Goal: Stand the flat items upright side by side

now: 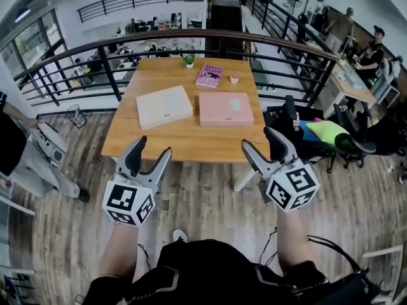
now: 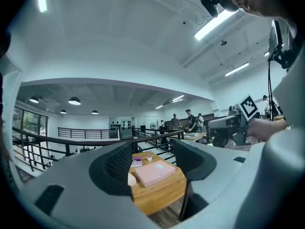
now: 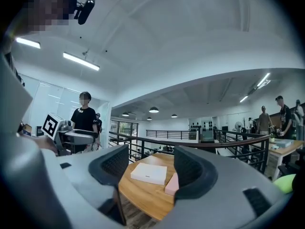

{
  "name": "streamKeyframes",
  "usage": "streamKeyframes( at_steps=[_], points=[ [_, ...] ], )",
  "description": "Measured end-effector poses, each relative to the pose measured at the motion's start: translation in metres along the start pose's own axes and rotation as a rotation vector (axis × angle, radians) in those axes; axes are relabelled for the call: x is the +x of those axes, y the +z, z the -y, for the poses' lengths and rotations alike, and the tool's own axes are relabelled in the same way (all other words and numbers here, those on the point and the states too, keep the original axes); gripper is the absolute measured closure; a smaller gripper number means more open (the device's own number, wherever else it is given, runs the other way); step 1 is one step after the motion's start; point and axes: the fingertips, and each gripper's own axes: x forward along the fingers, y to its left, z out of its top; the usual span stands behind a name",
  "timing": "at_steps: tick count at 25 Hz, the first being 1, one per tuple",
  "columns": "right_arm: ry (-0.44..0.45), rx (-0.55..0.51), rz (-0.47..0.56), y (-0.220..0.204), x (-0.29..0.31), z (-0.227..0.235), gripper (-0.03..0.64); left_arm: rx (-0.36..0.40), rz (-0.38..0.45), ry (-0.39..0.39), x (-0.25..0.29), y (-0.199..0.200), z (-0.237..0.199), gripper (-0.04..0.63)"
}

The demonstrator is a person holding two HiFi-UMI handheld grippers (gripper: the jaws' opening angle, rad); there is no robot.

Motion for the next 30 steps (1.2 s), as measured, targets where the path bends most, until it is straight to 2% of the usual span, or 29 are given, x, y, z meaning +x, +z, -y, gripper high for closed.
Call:
streamKeyframes(
  at_steps=[12,15,22,30],
  points=[
    [-0.001,-0.025,-0.029,-0.003,0.098,-0.046,0.313,-0.005,0.011,-0.020,0.010,-0.016,-0.105,0.302],
    [0.009,-0.023,-0.036,-0.007,0.124,-0.055,0.313,-0.026,0.000,-0.018,0.012,-0.026,-0.131,0.302],
    [0.067,-0.050,-0.063,-0.011,0.174,-0.076,0.314,-0.070,-0.033,0.017,0.013,-0.053,-0.180,0.302],
    [0.145,-0.035,-0.081,-0.024,0.236,-0.060,0.313,-0.065,-0.074,0.087,0.036,-0.063,-0.217,0.302]
  ],
)
